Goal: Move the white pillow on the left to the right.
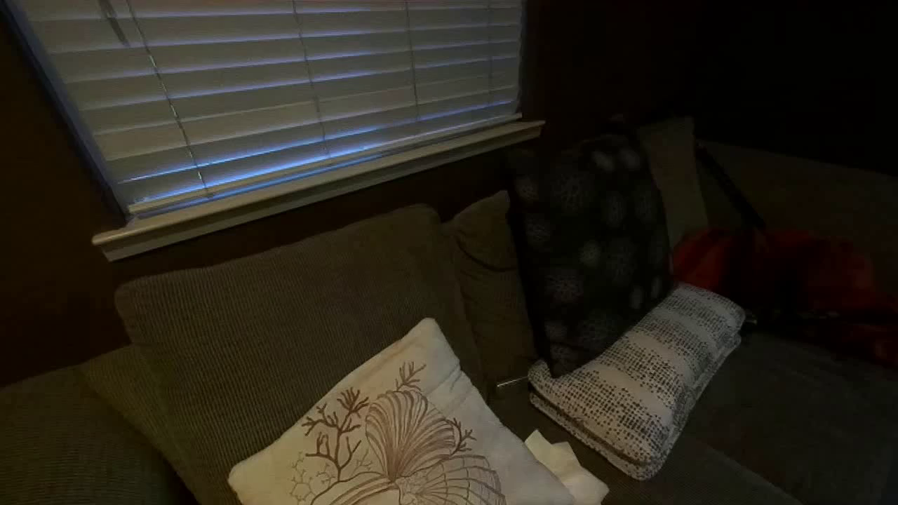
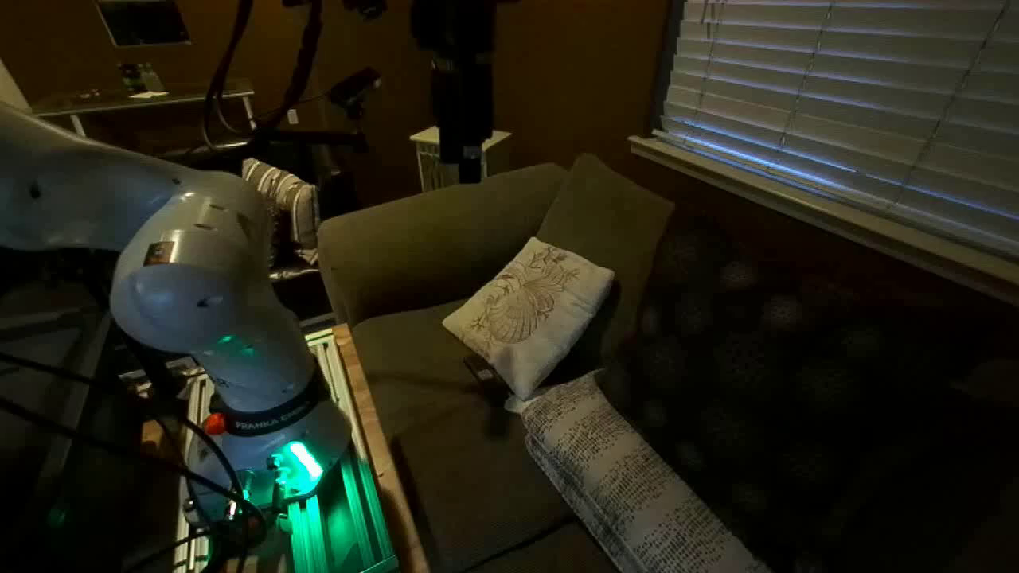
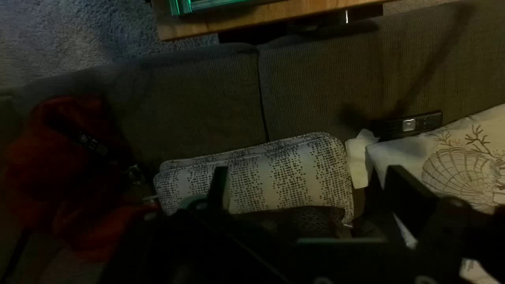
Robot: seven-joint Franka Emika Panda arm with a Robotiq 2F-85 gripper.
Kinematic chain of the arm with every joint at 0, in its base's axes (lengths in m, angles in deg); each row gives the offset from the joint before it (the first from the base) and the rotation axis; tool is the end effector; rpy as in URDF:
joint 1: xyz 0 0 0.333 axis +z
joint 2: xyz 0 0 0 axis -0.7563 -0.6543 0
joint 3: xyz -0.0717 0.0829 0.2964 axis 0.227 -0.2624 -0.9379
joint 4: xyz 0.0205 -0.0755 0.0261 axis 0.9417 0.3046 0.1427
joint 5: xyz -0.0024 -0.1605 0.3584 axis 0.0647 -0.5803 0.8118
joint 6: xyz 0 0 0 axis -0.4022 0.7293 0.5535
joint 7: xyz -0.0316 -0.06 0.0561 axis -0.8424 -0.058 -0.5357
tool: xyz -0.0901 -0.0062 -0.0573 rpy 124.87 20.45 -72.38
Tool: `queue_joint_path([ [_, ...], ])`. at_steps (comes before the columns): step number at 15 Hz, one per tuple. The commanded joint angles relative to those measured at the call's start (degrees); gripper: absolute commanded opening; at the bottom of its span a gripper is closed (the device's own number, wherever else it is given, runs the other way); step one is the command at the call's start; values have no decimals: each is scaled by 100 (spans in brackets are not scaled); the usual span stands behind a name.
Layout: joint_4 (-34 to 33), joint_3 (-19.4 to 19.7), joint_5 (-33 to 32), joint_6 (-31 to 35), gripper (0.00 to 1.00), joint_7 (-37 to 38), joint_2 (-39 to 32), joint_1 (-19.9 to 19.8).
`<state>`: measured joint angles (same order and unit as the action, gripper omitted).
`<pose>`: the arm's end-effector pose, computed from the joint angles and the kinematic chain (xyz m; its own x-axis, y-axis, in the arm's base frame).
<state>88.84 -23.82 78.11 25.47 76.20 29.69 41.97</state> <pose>0.2740 -0.0515 0.5538 0.9817 -0.1793 -0.0640 -0.1703 -0.9773 0.1263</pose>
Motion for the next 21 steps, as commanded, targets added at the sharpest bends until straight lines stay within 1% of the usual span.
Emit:
queue_joint_path([
  [1, -15, 62, -43, -21, 100, 59, -6, 98],
  [9, -15, 62, -43, -21, 100, 59, -6, 98],
  [11, -132, 93, 127, 112, 100, 142, -514, 128],
  [12, -172, 41, 208, 258, 100, 158, -791, 204],
  [15, -316, -178, 314, 653, 100, 123, -1614, 479],
  [16, -389, -232, 409, 871, 100, 66, -1930, 632],
  [19, -683, -517, 464, 1375, 100, 257, -2826, 890],
  [21, -930, -704, 369, 1612, 100, 512, -3335, 978],
])
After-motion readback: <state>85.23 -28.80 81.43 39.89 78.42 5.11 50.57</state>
